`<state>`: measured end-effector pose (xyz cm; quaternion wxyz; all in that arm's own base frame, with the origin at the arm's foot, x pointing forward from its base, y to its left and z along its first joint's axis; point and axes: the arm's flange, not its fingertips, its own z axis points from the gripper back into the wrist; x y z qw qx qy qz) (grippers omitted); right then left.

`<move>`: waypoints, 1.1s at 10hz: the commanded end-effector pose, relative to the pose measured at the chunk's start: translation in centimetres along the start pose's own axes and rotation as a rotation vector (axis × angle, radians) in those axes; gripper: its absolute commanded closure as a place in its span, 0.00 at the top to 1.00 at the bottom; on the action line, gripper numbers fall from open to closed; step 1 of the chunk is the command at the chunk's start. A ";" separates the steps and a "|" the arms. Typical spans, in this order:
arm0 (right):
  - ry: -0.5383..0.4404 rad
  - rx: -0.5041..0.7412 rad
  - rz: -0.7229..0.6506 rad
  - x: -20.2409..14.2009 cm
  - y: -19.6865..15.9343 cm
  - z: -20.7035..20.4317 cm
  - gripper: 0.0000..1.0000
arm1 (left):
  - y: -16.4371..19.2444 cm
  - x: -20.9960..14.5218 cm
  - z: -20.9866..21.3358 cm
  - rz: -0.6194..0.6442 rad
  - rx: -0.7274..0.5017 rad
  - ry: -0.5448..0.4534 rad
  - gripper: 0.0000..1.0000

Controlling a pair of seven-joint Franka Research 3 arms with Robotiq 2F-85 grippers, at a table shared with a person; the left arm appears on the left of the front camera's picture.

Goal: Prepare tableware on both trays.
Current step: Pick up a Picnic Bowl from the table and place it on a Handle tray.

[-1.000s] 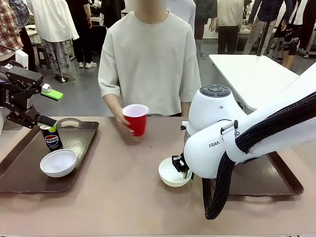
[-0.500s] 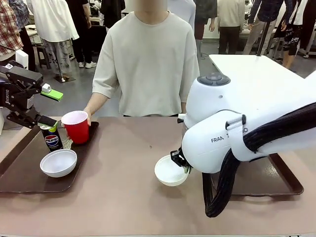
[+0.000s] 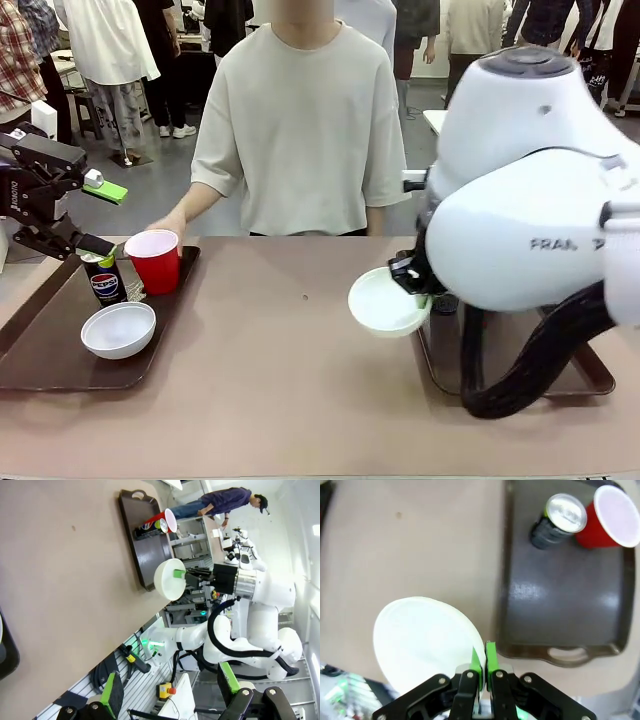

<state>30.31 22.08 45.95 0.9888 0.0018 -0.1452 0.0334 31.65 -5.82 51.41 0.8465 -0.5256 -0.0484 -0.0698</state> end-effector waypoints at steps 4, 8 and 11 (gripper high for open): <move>0.163 -0.040 0.066 1.0 -12.6 -4.2 0.01 | 0.0 0.1 -0.1 -0.014 -0.016 -0.002 1.00; 0.185 -0.039 0.077 3.7 -14.3 -3.7 0.01 | 0.0 0.1 -0.1 -0.014 -0.016 -0.002 1.00; 0.199 -0.011 0.115 3.5 -14.6 -5.1 0.04 | 0.0 0.1 -0.1 -0.014 -0.016 -0.002 1.00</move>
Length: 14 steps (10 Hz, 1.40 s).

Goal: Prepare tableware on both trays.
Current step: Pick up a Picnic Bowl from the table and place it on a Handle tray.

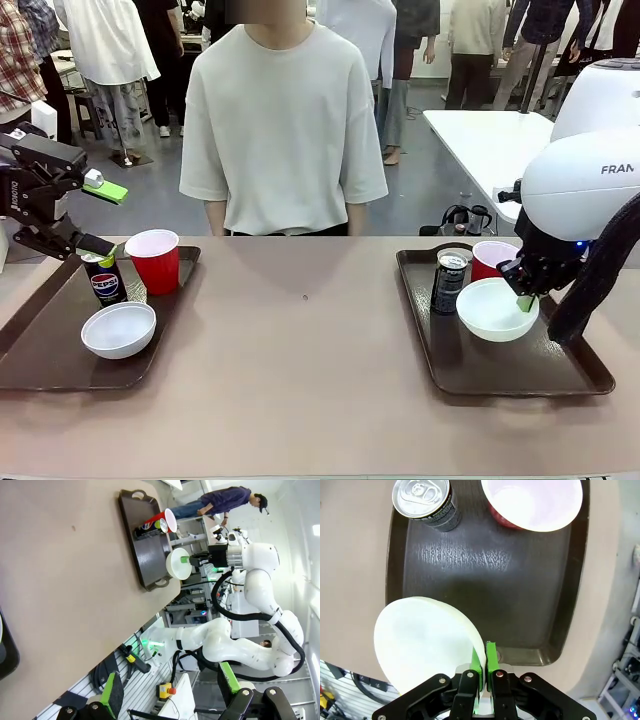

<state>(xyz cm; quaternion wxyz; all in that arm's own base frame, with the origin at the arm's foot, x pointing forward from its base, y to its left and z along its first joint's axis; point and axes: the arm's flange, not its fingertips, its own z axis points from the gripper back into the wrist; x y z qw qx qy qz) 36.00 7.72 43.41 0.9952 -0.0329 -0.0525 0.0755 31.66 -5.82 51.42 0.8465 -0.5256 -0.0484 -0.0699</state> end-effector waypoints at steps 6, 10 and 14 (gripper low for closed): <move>0.022 0.139 0.026 0.7 -1.1 -6.5 0.04 | 0.0 0.1 -0.1 -0.014 -0.016 -0.002 1.00; 0.020 0.153 0.050 0.9 -1.1 -9.6 0.04 | 0.0 0.1 -0.1 -0.014 -0.016 -0.002 1.00; 0.037 0.156 0.042 0.9 -1.3 -11.0 0.04 | 0.0 0.1 -0.1 -0.014 -0.016 -0.002 1.00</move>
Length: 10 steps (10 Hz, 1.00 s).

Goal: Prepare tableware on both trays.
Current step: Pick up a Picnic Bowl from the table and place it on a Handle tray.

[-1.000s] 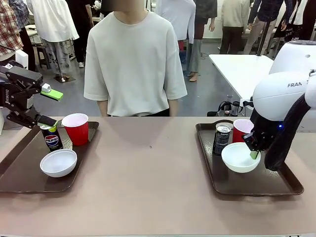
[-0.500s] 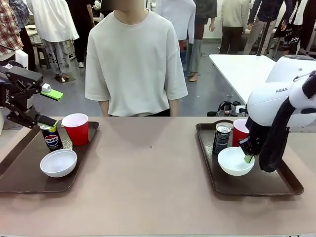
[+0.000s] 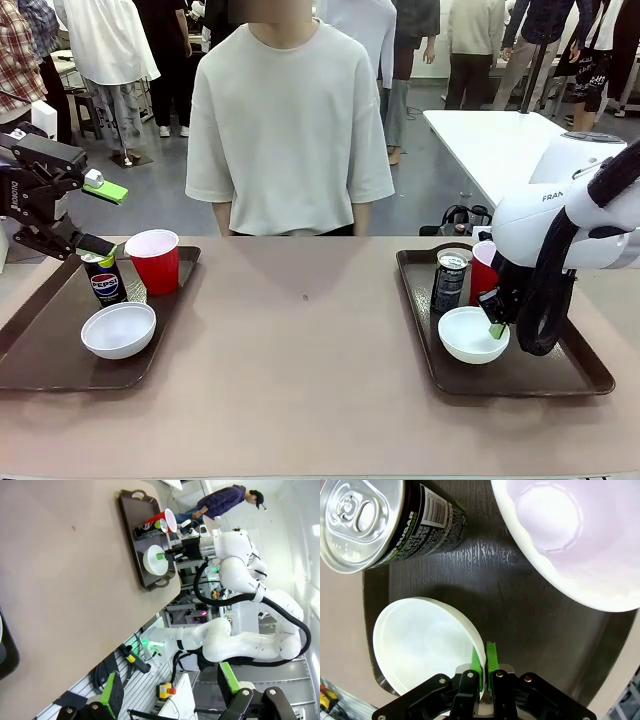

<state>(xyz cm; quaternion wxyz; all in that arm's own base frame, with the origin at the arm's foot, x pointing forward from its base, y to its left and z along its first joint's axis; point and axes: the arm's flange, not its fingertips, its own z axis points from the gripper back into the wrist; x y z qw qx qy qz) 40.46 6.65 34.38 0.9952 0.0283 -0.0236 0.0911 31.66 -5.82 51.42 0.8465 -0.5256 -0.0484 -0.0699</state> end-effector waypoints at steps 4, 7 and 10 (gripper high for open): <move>-0.063 -0.021 0.012 -4.2 0.2 3.5 0.27 | 0.0 0.1 -0.1 -0.014 -0.016 -0.002 1.00; -0.098 0.050 0.016 -6.2 -0.1 8.9 0.84 | 0.0 0.1 -0.1 -0.014 -0.016 -0.002 1.00; -0.058 0.410 0.028 -9.3 0.0 11.5 0.87 | 0.0 0.1 -0.1 -0.014 -0.016 -0.002 1.00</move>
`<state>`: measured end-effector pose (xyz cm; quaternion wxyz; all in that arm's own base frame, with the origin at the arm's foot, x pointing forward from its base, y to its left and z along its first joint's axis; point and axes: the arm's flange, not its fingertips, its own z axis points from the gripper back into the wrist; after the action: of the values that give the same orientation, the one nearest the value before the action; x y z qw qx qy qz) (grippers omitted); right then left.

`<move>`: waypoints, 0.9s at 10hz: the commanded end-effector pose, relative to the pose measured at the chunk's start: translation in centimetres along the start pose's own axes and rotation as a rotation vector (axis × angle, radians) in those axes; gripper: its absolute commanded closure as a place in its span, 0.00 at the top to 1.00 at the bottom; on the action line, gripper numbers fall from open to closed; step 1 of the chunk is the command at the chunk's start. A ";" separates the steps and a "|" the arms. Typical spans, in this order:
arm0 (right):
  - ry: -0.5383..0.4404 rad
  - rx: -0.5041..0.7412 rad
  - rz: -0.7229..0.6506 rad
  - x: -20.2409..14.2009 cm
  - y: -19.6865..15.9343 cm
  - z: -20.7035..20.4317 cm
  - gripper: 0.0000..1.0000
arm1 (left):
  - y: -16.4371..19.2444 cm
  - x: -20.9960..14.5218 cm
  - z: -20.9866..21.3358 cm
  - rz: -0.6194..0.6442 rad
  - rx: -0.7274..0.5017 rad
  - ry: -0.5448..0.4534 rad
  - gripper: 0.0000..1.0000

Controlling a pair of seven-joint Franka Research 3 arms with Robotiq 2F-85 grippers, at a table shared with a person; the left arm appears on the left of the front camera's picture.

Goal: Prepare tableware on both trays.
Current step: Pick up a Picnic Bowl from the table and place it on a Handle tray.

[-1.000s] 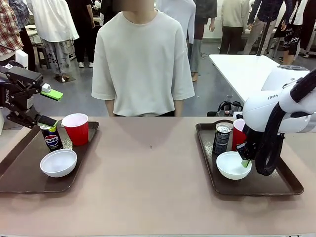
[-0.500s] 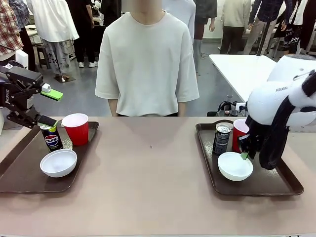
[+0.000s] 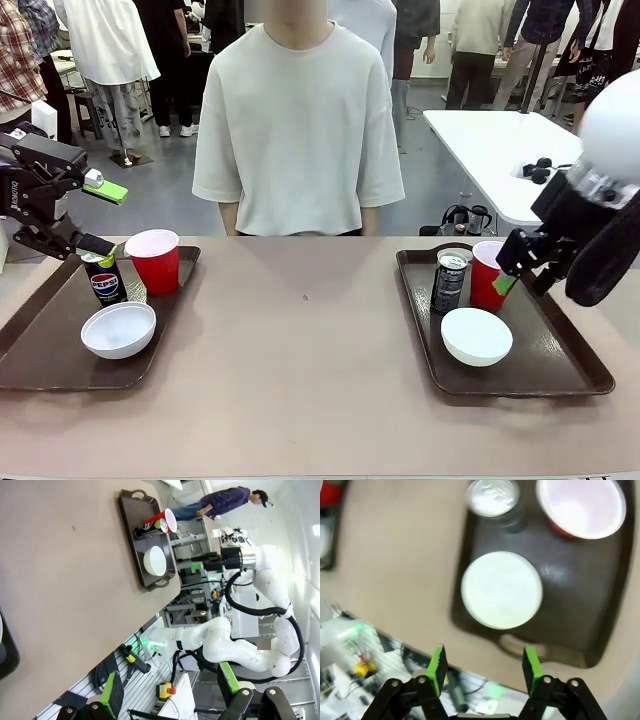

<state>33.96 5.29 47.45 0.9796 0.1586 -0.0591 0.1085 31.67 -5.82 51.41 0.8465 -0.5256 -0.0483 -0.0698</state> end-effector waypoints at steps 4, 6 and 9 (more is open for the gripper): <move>-0.030 0.700 -0.351 -6.4 -3.3 -2.0 0.87 | 0.0 0.1 -0.1 -0.014 -0.016 -0.002 1.00; -0.055 0.831 -0.493 -7.6 -2.8 -3.1 0.87 | 0.0 0.1 -0.1 -0.014 -0.016 -0.002 1.00; -0.058 0.858 -0.469 -9.0 -1.3 -4.8 0.87 | 0.0 0.1 -0.1 -0.014 -0.016 -0.002 1.00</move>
<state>34.72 -0.83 46.26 0.8177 0.5608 0.0112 -0.1294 31.67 -5.82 51.42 0.8465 -0.5256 -0.0483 -0.0699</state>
